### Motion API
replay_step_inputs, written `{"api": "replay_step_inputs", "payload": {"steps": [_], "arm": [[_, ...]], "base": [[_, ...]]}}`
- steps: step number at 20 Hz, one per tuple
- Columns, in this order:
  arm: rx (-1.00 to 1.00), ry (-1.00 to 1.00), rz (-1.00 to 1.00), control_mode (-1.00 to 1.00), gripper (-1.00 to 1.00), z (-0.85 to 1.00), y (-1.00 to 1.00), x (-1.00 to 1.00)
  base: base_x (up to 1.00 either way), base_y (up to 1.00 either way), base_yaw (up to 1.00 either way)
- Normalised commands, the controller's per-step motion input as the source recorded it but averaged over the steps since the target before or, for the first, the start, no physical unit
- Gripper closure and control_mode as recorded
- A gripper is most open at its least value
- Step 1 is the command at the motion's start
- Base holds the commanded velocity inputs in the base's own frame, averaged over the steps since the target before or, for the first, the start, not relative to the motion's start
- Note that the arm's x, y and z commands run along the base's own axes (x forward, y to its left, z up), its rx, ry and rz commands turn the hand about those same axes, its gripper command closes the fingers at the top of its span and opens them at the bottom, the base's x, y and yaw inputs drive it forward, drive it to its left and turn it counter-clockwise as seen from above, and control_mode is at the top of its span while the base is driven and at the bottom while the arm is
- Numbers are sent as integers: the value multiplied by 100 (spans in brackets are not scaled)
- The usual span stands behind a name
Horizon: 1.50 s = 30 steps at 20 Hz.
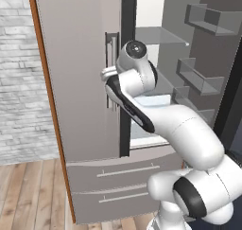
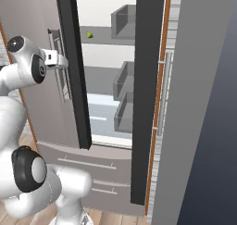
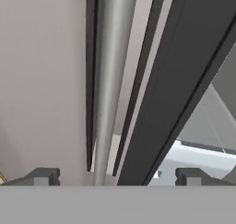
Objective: There is a bowl on the dining counter. Grab a lemon wedge from the fridge and place it in the bowl. Then get the liquor bottle and glass cup from the cabinet and place them next to the bowl.
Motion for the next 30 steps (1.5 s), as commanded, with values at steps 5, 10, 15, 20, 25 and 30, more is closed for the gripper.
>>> {"api": "replay_step_inputs", "payload": {"steps": [5,10,15,20,25,30], "arm": [[2,0,0,-100,-100,-6,18,57],[2,0,0,-100,-100,-9,20,55],[2,0,0,-100,-100,-10,19,58],[5,0,0,-100,100,-7,12,44],[7,-2,0,-100,100,-16,5,32],[5,-38,9,-100,100,-25,0,0]], "base": [[0,0,0],[0,0,0],[0,0,0],[0,0,0],[0,0,0],[0,0,0]]}}
